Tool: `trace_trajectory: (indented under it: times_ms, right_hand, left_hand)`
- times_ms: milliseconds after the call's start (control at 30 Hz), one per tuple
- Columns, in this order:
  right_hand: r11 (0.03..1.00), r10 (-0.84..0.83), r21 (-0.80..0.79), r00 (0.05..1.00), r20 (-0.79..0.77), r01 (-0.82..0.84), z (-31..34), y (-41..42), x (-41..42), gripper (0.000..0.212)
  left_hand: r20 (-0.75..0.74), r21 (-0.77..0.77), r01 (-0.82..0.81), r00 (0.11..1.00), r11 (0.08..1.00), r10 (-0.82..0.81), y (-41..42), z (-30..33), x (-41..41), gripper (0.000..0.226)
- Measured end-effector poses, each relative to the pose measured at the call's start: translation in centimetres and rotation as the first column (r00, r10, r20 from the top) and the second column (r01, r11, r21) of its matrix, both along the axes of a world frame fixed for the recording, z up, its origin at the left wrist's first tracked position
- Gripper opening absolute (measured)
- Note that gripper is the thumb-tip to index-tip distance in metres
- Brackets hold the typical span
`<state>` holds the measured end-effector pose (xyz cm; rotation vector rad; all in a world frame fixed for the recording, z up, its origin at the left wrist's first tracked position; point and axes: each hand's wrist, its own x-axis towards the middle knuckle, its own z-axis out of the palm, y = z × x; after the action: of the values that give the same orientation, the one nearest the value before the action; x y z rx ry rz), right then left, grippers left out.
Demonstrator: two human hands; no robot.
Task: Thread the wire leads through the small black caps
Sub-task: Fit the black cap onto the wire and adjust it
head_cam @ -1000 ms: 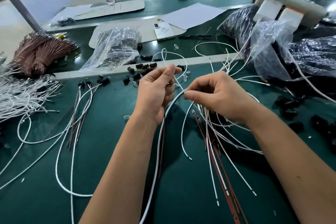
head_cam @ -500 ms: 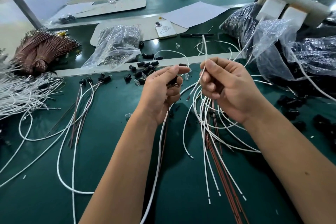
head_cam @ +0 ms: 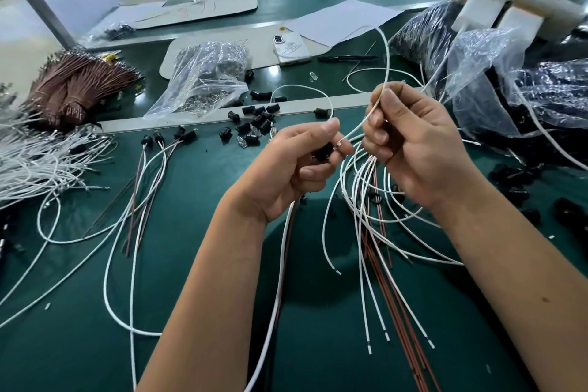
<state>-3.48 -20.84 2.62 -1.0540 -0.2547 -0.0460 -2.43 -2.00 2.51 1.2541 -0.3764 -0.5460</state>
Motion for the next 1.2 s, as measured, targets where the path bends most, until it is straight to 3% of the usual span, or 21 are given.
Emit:
trace_trajectory:
  times_ms: [133,433,700,1200]
  right_hand:
    - [1.0,-0.026,0.003,1.0,-0.002,0.026,0.16,-0.03,0.0,0.019]
    - [0.999,-0.051,0.002,0.999,0.012,0.051,0.04,-0.04,0.01,0.017]
    - [0.971,-0.118,-0.207,0.993,0.014,0.119,-0.18,0.25,-0.38,0.012]
    - [0.978,-0.147,-0.157,0.988,-0.035,0.14,-0.2,0.33,-0.29,0.016]
  left_hand:
    - [0.01,-0.032,0.032,0.999,0.999,-0.031,-0.17,-0.03,-0.05,0.018]
    - [0.083,0.012,-0.015,0.996,1.0,0.014,0.05,-0.32,0.23,0.017]
    - [0.203,0.15,-0.208,0.963,0.967,0.176,-0.21,-0.78,0.58,0.024]
    - [0.143,0.04,-0.097,0.986,0.994,0.09,-0.38,-0.85,0.63,0.036]
